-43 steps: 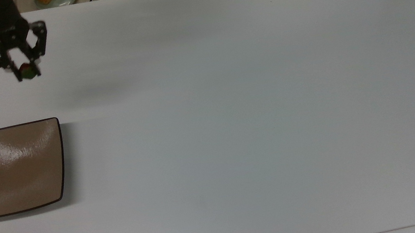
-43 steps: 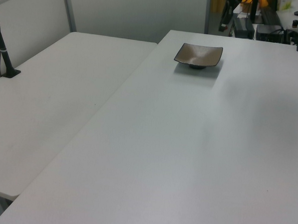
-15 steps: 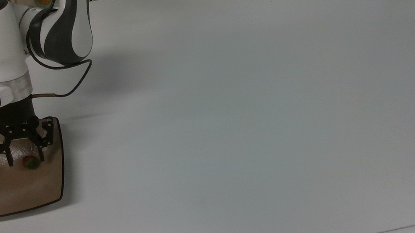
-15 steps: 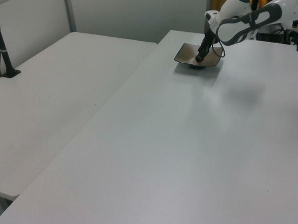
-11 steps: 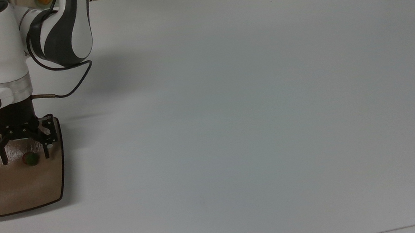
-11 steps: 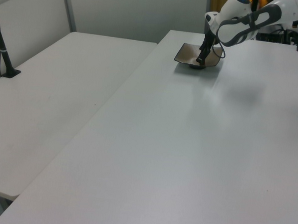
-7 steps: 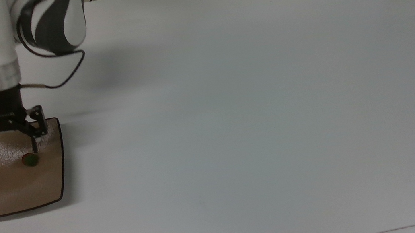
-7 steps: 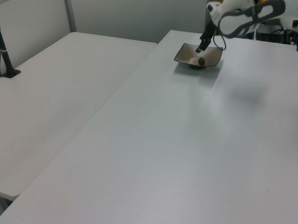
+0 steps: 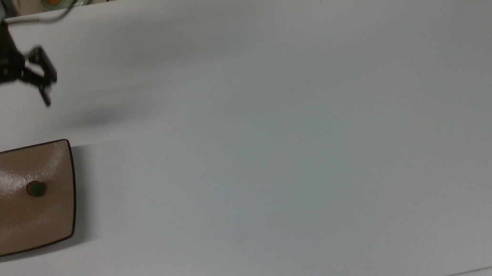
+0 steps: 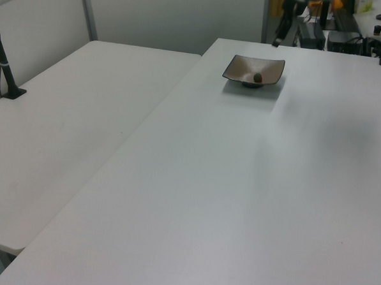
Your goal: Strawberries on a ceramic plate
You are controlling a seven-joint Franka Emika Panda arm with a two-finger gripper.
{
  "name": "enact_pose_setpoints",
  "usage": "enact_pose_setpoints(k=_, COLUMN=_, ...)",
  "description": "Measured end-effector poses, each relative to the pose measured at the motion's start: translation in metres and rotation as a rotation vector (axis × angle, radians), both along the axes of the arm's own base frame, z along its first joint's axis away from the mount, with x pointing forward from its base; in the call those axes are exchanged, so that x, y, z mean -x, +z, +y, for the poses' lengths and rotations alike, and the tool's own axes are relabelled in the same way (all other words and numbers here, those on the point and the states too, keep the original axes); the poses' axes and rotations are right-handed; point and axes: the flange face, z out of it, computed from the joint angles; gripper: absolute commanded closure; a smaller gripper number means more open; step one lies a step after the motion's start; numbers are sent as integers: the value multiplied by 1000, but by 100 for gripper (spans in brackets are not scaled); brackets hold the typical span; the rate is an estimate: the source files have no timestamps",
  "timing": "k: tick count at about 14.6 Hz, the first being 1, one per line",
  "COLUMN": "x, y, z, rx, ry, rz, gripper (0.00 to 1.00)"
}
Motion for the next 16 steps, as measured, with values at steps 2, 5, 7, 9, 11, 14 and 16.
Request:
enact_pose_setpoints(k=2, x=24, y=33, z=17, rx=-32, ry=10, rz=61, gripper=0)
enact_pose_setpoints(k=5, x=51, y=68, z=48, rx=-63, ry=25, rz=118, gripper=0)
enact_pose_setpoints(k=7, x=69, y=90, z=75, rx=-84, ry=30, rz=155, gripper=0)
enact_pose_setpoints(k=9, x=81, y=103, z=93, rx=-103, ry=4, rz=179, gripper=0)
enact_pose_setpoints(k=11, x=89, y=115, z=115, rx=-127, ry=-53, rz=187, gripper=0)
enact_pose_setpoints(k=14, x=92, y=124, z=151, rx=-166, ry=-168, rz=185, gripper=0)
enact_pose_setpoints(k=16, x=90, y=123, z=180, rx=-190, ry=-238, rz=197, gripper=0)
